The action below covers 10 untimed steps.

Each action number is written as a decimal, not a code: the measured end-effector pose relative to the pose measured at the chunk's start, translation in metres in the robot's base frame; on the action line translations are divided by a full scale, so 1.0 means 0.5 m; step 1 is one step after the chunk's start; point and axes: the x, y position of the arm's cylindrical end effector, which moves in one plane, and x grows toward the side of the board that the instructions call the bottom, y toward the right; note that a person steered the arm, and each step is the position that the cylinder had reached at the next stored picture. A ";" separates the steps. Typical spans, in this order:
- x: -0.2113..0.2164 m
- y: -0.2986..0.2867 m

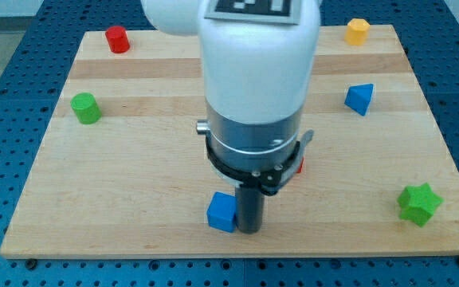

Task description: Push the blue cube below to the green circle

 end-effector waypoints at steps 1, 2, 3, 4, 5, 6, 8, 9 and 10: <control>-0.057 -0.035; -0.061 -0.116; -0.038 -0.151; 0.001 -0.151; 0.014 -0.176; -0.030 -0.220; -0.051 -0.295; -0.031 -0.312; -0.020 -0.352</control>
